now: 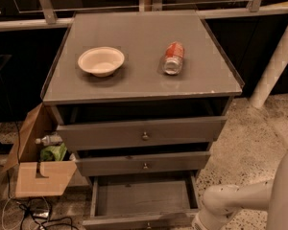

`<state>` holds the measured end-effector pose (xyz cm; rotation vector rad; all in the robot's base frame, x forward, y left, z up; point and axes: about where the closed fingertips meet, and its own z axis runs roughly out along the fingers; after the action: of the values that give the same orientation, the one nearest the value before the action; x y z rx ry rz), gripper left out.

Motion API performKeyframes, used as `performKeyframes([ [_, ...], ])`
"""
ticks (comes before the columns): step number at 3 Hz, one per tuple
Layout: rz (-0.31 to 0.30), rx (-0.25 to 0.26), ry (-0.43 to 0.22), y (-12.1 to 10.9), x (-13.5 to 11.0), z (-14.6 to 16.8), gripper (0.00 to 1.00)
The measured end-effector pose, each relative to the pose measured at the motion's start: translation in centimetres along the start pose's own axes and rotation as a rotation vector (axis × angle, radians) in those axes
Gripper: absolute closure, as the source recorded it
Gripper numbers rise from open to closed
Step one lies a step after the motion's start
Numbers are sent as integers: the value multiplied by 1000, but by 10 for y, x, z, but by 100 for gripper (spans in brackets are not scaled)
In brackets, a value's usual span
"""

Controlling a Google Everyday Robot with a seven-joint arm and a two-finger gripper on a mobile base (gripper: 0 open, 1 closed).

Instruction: Close bottom drawer

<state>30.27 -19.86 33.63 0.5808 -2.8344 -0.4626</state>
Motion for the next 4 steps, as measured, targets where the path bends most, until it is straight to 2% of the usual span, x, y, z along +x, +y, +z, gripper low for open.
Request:
performKeyframes([
  [1,0,-1,1,0,0,0,100],
  [2,40,-51,-35,1,-15,17,100],
  [3,73,-98,-102,3,-44,25,100],
  [4,118,-133,-140,-4,-60,33,100],
])
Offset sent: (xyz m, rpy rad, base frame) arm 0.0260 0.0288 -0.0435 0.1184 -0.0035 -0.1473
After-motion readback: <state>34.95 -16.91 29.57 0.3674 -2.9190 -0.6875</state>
